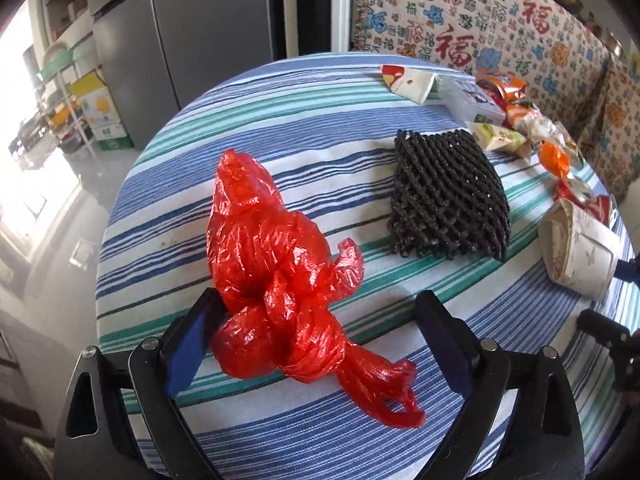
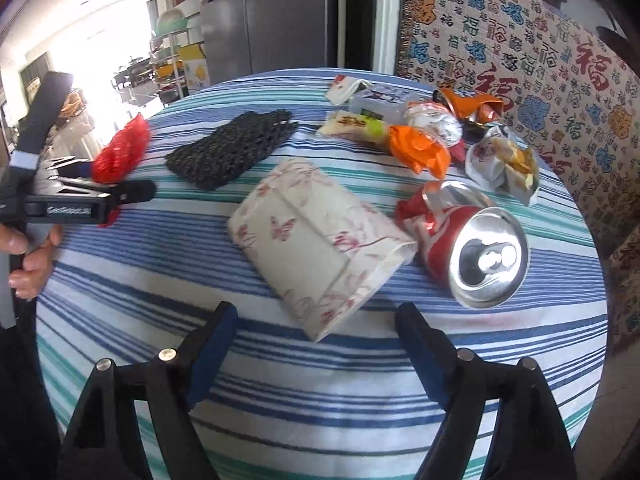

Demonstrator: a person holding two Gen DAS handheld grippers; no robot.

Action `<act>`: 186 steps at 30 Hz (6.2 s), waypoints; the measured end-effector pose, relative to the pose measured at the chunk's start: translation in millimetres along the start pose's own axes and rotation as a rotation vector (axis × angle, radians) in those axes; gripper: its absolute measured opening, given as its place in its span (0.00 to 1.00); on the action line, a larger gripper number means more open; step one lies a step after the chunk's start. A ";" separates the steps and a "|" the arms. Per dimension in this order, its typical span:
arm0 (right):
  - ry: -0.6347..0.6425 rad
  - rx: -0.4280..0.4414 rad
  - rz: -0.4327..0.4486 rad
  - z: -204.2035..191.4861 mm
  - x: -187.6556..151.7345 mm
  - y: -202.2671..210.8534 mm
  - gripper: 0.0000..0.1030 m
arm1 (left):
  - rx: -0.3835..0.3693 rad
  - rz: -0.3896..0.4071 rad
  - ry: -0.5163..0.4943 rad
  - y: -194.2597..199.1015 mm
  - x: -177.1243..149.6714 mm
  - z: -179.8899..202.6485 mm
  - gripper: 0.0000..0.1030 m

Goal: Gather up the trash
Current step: 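Grasp the red plastic bag with the left tool while the right tool grasps the floral paper box, then carry both items over the blue wastebasket and open both tools to drop them, then return both tools to the table toward the black foam net and cola cans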

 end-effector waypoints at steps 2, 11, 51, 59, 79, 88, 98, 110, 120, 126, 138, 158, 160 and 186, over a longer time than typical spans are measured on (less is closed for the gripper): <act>-0.050 0.053 0.011 1.4 5.5 0.0 0.83 | 0.012 -0.006 0.019 -1.9 0.5 -5.4 0.94; 0.058 0.407 -0.045 -80.8 -18.8 15.9 0.82 | 0.053 -0.032 0.050 -4.9 -2.4 -21.7 1.00; 0.008 0.063 0.026 -17.7 19.9 -8.2 0.61 | -0.019 0.090 0.073 25.7 1.2 -8.3 0.28; -0.052 0.053 0.068 -1.7 4.6 44.9 0.61 | -0.139 0.138 -0.023 74.7 6.0 50.7 0.28; -0.264 -0.214 0.162 145.2 -47.2 218.1 0.61 | -0.450 0.207 -0.296 179.6 36.8 274.1 0.28; -0.386 -0.360 0.162 239.7 -100.0 280.1 0.61 | -0.584 0.201 -0.448 208.8 31.9 400.6 0.28; -0.533 -0.408 0.154 331.2 -161.1 292.1 0.62 | -0.690 0.136 -0.535 216.0 11.8 529.6 0.28; -0.600 -0.394 0.144 374.3 -196.6 271.3 0.65 | -0.724 0.088 -0.606 194.8 -2.3 597.8 0.32; -0.593 -0.422 0.109 388.8 -209.8 260.1 0.75 | -0.718 0.098 -0.612 185.8 -3.3 618.6 0.70; -0.602 -0.429 0.121 389.6 -212.4 261.7 0.75 | -0.722 0.098 -0.596 185.3 1.3 618.2 0.70; -0.531 -0.444 0.187 355.6 -179.2 283.1 0.75 | -0.677 0.121 -0.537 189.7 -0.6 546.4 0.71; -0.244 -0.184 0.180 115.3 -80.6 162.6 0.77 | -0.315 0.078 -0.218 116.2 -33.4 201.0 0.79; -0.204 -0.161 0.151 93.4 -74.5 138.0 0.77 | -0.260 0.057 -0.185 99.8 -33.0 171.9 0.79; -0.194 -0.187 -0.024 65.6 -21.2 18.1 1.00 | -0.096 0.001 -0.158 22.4 -6.1 90.6 1.00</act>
Point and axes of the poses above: each gripper's, at about its wrist camera, not at the fingertips, and y roughly against the way its jaws point, z to its right, x to its top, the point moved 9 cm from there along -y, roughly the way its jaws point, and after that the axes turned 11 degrees about x, right-handed, at the moved point
